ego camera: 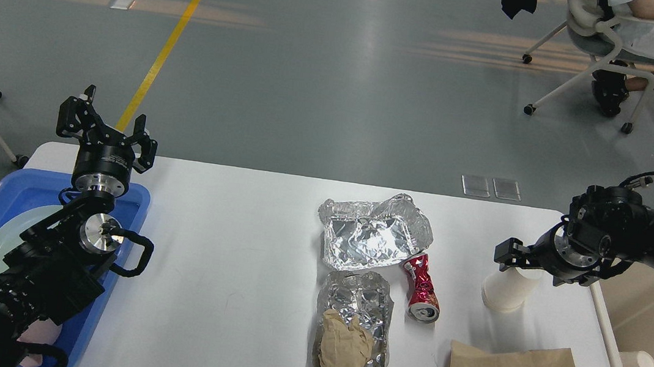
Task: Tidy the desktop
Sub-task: 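Grasp the white paper cup with the right gripper, then lift the white paper cup and drop it into the white bin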
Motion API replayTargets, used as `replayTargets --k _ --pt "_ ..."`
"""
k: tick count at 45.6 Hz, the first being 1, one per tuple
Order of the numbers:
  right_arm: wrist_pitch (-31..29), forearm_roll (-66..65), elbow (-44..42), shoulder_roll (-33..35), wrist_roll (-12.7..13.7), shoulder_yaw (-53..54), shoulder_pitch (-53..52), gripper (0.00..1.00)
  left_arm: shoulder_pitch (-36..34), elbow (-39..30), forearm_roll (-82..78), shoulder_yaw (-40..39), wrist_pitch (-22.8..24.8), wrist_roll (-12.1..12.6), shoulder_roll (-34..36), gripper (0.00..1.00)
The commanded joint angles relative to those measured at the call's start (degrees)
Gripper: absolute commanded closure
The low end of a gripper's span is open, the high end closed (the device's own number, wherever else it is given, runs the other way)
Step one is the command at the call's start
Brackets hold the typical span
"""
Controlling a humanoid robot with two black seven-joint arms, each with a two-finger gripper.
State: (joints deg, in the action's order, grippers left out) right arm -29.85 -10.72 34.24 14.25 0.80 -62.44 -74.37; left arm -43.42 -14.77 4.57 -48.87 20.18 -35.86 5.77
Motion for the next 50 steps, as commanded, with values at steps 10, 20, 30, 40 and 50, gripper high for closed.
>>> replayTargets --k 10,20,30,40,50 --pt "6.1 0.7 -1.3 -0.9 0.3 0.1 1.8 0.05 0.0 0.0 0.0 0.0 0.0 0.0 0.0 0.04" --pt "5.1 0.5 1.3 -0.5 0.3 -0.2 1.7 0.84 0.0 0.0 0.0 0.0 0.0 0.0 -0.1 0.04" --pt "4.9 0.4 1.4 -0.5 0.3 0.0 0.9 0.74 0.0 0.0 0.0 0.0 -0.1 0.0 -0.1 0.04" --pt "3.3 0.5 1.5 -0.4 0.3 0.2 -0.6 0.92 0.0 0.0 0.0 0.0 0.0 0.0 -0.1 0.04" --pt "-8.0 1.0 1.9 3.3 0.2 2.3 -10.7 1.00 0.0 0.0 0.0 0.0 0.0 0.0 -0.1 0.04"
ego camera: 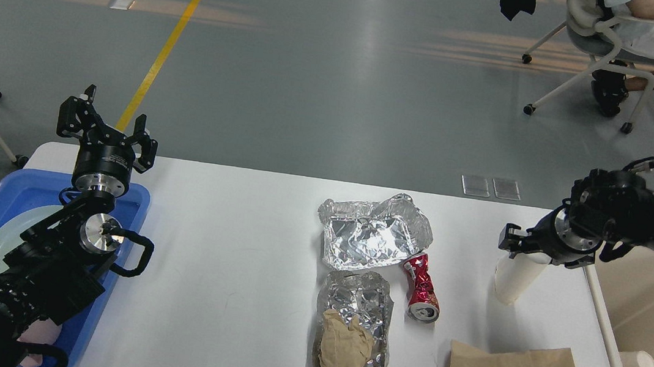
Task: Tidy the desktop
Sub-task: 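Lift the white paper cup and drop it into the white bin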
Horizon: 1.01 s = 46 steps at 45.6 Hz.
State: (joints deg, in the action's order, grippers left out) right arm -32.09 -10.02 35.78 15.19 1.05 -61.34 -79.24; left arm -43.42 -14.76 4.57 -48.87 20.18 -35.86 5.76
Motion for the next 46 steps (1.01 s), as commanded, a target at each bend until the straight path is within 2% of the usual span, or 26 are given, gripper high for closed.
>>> replayTargets --k 1,6,15,20,26,31,35,39,46 --pt "-7.1 0.3 0.7 2.9 -0.1 1.6 -7.5 1.00 0.0 0.0 0.0 0.0 0.0 0.0 0.0 0.04" --pt "-12.1 0.3 2.9 6.5 -0.1 2.7 -15.7 1.00 0.0 0.0 0.0 0.0 -0.1 0.0 0.0 0.04" --pt "-16.7 0.4 3.9 11.8 -0.3 2.9 -27.5 1.00 0.0 0.0 0.0 0.0 -0.1 0.0 0.0 0.04" --pt "-16.9 0.4 3.7 14.1 -0.3 3.2 -29.6 0.99 0.0 0.0 0.0 0.0 0.0 0.0 0.0 0.04" --pt "-14.7 0.1 1.5 17.2 -0.3 3.3 -27.0 0.99 0.0 0.0 0.0 0.0 -0.1 0.0 0.0 0.04" --pt "-9.7 0.4 -2.5 19.6 -0.3 4.2 -19.3 0.99 0.0 0.0 0.0 0.0 0.0 0.0 0.0 0.04" --pt "-2.6 0.4 -5.4 20.9 -0.3 5.1 -11.2 0.99 0.0 0.0 0.0 0.0 -0.1 0.0 0.0 0.04" --pt "6.3 0.4 -5.9 22.8 -0.3 6.4 -3.3 0.85 0.0 0.0 0.0 0.0 0.0 0.0 0.0 0.04" --pt "17.8 0.3 -6.3 23.1 -0.5 8.8 10.2 0.78 0.0 0.0 0.0 0.0 -0.1 0.0 0.0 0.04"
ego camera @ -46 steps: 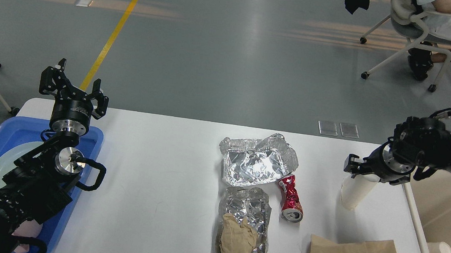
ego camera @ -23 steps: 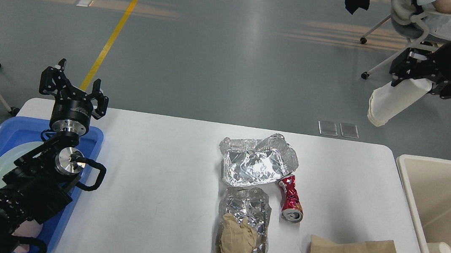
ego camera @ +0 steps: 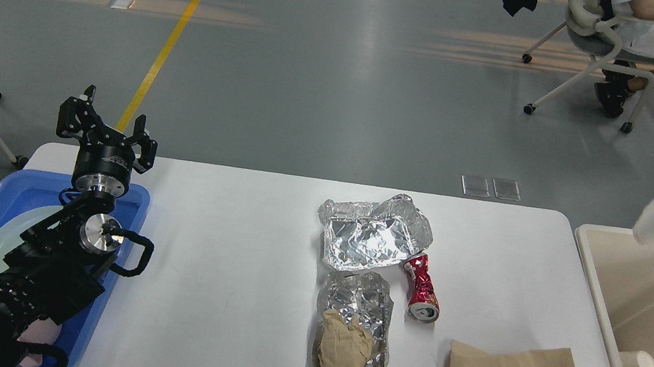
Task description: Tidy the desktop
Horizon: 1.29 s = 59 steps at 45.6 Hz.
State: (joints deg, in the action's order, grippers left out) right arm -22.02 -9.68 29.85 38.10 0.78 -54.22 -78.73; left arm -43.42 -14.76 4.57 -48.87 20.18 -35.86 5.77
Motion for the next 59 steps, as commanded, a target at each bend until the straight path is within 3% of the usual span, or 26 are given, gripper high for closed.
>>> replayTargets --k 1,4,8,10,13,14,28,38,48,54,59 --pt "8.7 -0.1 -0.7 0.1 -0.3 2.2 11.4 0.78 0.0 0.0 0.0 -0.1 0.0 0.0 -0.1 0.04" --pt "9.9 -0.1 -2.3 -0.3 -0.3 3.6 15.9 0.75 0.0 0.0 0.0 -0.1 0.0 0.0 -0.1 0.04" --pt "10.5 -0.1 -5.8 -2.0 -0.3 5.0 21.3 0.55 0.0 0.0 0.0 0.0 0.0 0.0 -0.1 0.04" --pt "10.6 -0.1 -7.9 -3.5 -0.3 5.5 23.8 0.38 0.0 0.0 0.0 0.0 0.0 0.0 -0.1 0.04" --pt "10.7 -0.1 -11.0 -5.3 -0.3 5.9 27.0 0.03 0.0 0.0 0.0 0.0 0.0 0.0 -0.1 0.04" --pt "10.7 -0.1 -12.1 -5.8 -0.3 5.9 27.7 0.00 0.0 0.0 0.0 0.0 -0.1 0.0 -0.1 0.04" --pt "10.5 -0.4 -14.7 -8.8 -0.3 5.4 30.1 0.00 0.0 0.0 0.0 0.0 -0.1 0.0 0.0 0.04" --pt "10.0 -1.4 -12.0 -12.9 -0.1 2.7 21.1 0.00 0.0 0.0 0.0 0.0 0.0 0.0 -0.1 0.04" --pt "9.7 -3.6 10.5 -18.3 -0.1 -11.0 -5.1 0.00 0.0 0.0 0.0 0.0 0.0 0.0 -0.1 0.04" --pt "8.9 -3.6 19.2 -24.3 -0.1 -13.9 -16.5 0.00 0.0 0.0 0.0 0.0 -0.1 0.0 -0.1 0.04" --pt "3.7 -3.6 24.2 -27.4 -0.1 -13.9 -22.8 0.00 0.0 0.0 0.0 0.0 0.0 0.0 -0.1 0.04"
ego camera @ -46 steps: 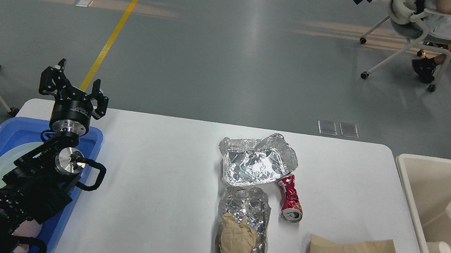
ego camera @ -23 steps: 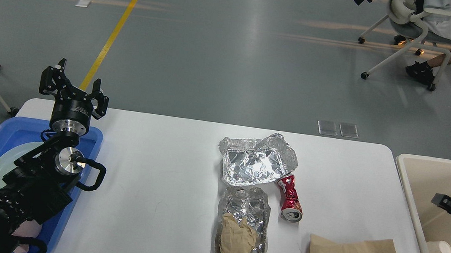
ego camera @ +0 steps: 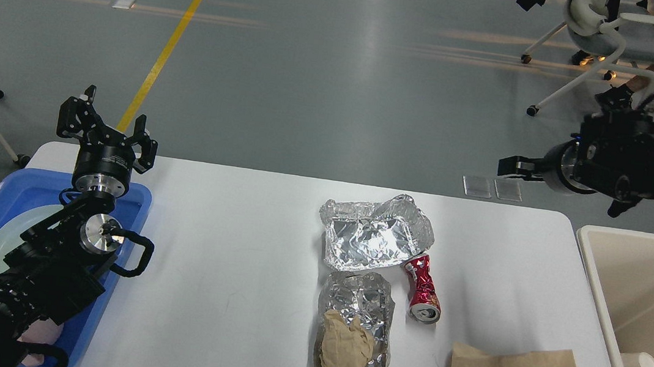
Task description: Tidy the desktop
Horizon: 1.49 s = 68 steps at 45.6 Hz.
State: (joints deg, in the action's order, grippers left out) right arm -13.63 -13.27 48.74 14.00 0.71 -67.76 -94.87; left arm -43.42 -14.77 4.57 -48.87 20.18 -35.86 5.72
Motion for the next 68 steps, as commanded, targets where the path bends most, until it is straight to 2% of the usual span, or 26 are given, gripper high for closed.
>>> replayTargets --k 1,14,21,26,37,43,59,68 --pt "-6.1 0.0 6.4 -4.0 0.0 -0.4 -7.8 0.00 0.0 0.0 0.0 0.0 0.0 0.0 0.0 0.04" --pt "-23.6 0.2 16.7 -10.1 -0.3 1.0 -21.3 0.00 0.0 0.0 0.0 0.0 -0.1 0.0 0.0 0.04" --pt "-29.1 0.2 17.6 -10.4 -0.3 3.2 -21.4 0.00 0.0 0.0 0.0 0.0 -0.1 0.0 0.0 0.04" --pt "-28.3 0.3 16.7 -10.1 -0.2 4.6 -15.5 0.00 0.0 0.0 0.0 0.0 0.0 0.0 0.0 0.04" --pt "-26.8 1.1 13.1 -7.9 0.2 15.2 1.3 0.00 0.0 0.0 0.0 0.0 0.0 0.0 0.0 0.04" --pt "-22.8 1.1 10.2 -8.2 0.3 18.5 9.7 0.01 0.0 0.0 0.0 0.0 -0.1 0.0 0.0 0.04" --pt "-14.8 1.1 6.5 -8.6 0.4 18.7 16.9 0.01 0.0 0.0 0.0 0.0 0.0 0.0 0.0 0.04" --pt "-14.1 1.1 5.8 -8.6 0.4 18.8 18.0 0.02 0.0 0.0 -0.1 0.0 0.0 0.0 0.0 0.04"
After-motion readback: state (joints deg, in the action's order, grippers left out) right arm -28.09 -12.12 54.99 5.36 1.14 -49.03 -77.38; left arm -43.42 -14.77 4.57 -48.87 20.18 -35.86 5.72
